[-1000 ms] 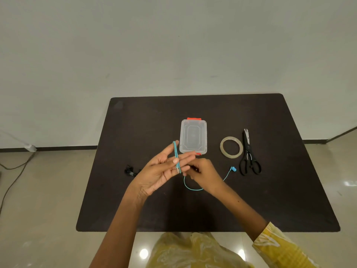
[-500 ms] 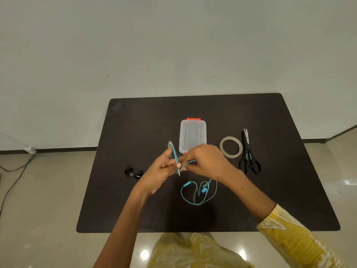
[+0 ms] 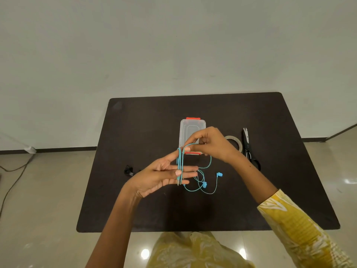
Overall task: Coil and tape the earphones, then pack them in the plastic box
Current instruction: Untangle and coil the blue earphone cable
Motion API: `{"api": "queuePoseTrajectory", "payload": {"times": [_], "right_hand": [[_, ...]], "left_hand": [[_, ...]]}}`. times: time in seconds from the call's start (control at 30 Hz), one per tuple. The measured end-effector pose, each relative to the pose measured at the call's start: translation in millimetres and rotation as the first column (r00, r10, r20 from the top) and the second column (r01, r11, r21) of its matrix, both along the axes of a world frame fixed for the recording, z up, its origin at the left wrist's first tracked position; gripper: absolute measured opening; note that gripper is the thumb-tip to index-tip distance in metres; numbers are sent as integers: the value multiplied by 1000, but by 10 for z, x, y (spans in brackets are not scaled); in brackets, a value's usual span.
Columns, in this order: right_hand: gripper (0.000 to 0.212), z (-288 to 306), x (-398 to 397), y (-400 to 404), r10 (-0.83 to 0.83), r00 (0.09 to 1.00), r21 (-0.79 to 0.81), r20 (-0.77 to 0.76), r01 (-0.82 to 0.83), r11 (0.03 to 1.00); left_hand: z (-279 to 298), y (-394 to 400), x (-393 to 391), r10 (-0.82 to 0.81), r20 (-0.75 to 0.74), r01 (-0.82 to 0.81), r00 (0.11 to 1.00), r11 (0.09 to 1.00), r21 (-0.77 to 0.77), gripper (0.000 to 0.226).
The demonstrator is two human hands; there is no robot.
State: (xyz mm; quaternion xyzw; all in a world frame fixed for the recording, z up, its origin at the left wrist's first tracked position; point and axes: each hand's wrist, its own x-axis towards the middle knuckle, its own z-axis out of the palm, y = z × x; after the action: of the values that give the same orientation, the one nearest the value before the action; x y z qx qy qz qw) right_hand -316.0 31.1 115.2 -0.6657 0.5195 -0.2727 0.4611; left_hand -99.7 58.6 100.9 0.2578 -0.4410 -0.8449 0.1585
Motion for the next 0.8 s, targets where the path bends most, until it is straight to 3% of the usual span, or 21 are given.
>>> {"api": "queuePoseTrajectory", "payload": {"times": [0.2, 0.53, 0.8], "right_hand": [[17, -46, -18, 16, 21, 996, 48, 81, -25, 999], [18, -302, -34, 221, -69, 969, 268, 237, 3, 963], [20, -358, 148, 371, -176, 946, 248, 273, 107, 963]], "left_hand": [[-27, 26, -24, -103, -22, 103, 994, 995, 3, 63], [-115, 36, 43, -96, -183, 111, 978, 991, 73, 57], [-149, 37, 11, -47, -226, 83, 973, 985, 153, 60]]}}
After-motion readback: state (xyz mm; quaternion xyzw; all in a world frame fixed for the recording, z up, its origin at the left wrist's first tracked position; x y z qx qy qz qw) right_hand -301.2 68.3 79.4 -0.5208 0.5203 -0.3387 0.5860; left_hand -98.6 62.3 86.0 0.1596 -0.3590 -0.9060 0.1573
